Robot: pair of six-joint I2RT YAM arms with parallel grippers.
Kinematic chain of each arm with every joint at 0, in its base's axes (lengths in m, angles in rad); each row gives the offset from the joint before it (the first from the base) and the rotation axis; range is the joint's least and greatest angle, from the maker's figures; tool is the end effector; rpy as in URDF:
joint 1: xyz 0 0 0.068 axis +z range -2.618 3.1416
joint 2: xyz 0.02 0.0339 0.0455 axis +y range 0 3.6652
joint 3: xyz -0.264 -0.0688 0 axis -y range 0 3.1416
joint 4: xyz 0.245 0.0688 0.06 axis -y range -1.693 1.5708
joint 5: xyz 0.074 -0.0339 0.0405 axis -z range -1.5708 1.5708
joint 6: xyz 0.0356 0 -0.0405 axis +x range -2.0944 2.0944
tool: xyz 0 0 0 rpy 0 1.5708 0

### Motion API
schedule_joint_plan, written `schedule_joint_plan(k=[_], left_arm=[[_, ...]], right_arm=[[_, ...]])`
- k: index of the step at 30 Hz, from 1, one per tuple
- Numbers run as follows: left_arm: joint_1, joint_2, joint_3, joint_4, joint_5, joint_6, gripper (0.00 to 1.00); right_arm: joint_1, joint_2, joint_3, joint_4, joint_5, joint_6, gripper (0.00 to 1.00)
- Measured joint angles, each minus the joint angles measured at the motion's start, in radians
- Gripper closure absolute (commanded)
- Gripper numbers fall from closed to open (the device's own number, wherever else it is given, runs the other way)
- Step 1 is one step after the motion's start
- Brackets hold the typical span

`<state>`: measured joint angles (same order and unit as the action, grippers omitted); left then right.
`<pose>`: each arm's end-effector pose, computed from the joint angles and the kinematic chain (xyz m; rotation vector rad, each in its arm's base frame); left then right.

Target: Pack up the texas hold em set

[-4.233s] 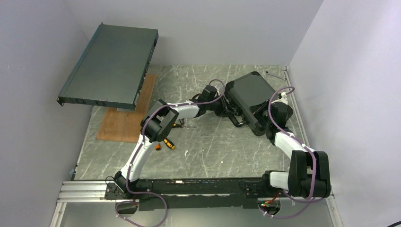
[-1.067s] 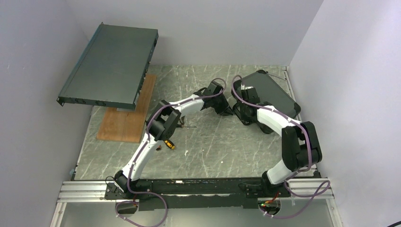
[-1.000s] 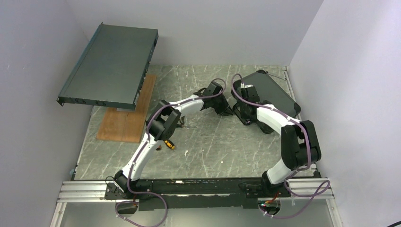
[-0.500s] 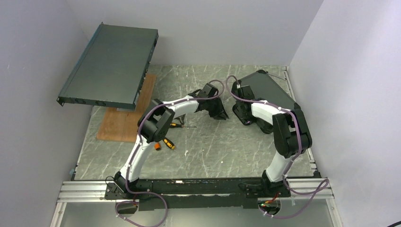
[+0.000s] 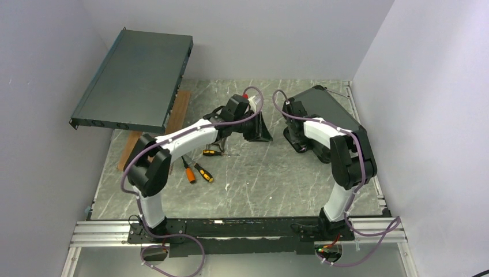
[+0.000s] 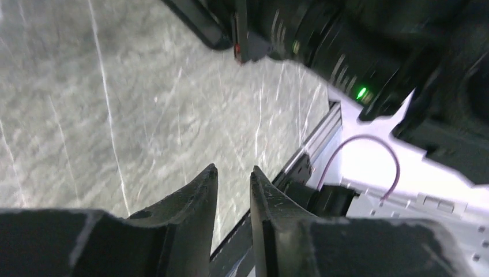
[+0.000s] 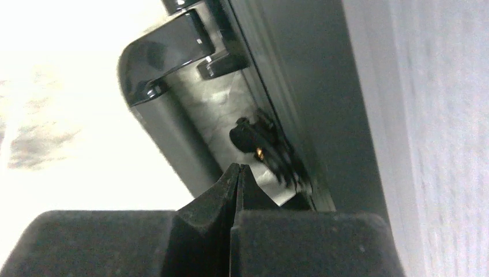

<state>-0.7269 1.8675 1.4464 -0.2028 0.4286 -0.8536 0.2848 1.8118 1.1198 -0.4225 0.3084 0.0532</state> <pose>0.3127 -0.2979 0.2584 0.1179 2.4712 -1.2716 0.3461 0.0901 0.1629 -0.2093 2.6202 -0.2999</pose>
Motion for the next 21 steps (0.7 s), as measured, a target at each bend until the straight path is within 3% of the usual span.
schedule_joint_plan(k=[3, 6, 21], left_arm=[[-0.014, -0.081, -0.096, 0.01, 0.017, 0.05, 0.48], [-0.032, -0.142, -0.174, -0.005, 0.02, 0.105, 0.39], [-0.04, -0.41, -0.372, -0.005, 0.037, 0.169, 0.34]], right_arm=[[0.013, -0.055, 0.0, -0.021, -0.015, 0.015, 1.0], [0.021, -0.107, 0.002, -0.021, -0.024, 0.018, 1.0], [0.021, -0.01, 0.04, -0.01, -0.016, -0.002, 1.0]])
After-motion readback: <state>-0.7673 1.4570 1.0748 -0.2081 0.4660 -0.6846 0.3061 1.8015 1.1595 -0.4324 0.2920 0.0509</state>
